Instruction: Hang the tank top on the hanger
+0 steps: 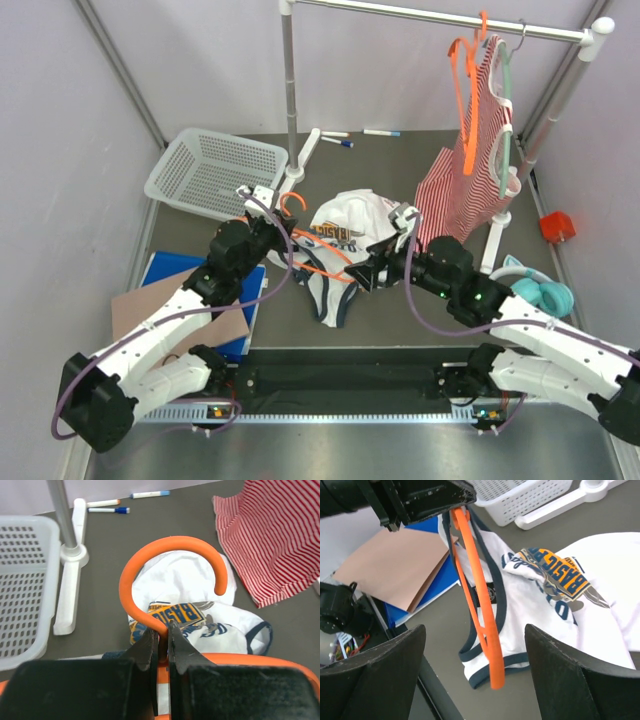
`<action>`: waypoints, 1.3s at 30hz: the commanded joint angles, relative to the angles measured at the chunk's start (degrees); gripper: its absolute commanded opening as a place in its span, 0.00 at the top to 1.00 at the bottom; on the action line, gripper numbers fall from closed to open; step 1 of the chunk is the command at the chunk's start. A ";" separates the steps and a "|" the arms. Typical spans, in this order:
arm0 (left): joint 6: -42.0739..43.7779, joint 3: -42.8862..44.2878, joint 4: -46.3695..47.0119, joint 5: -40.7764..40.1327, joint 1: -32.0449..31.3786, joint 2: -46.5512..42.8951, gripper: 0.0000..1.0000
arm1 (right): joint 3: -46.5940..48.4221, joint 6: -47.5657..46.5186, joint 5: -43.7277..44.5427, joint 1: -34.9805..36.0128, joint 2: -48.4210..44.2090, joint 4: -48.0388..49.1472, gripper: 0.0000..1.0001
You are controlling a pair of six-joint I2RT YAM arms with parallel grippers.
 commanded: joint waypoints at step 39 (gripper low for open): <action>-4.04 -1.18 -0.12 -12.46 -0.10 0.02 1.00 | 0.32 24.24 27.07 20.66 30.46 3.40 0.43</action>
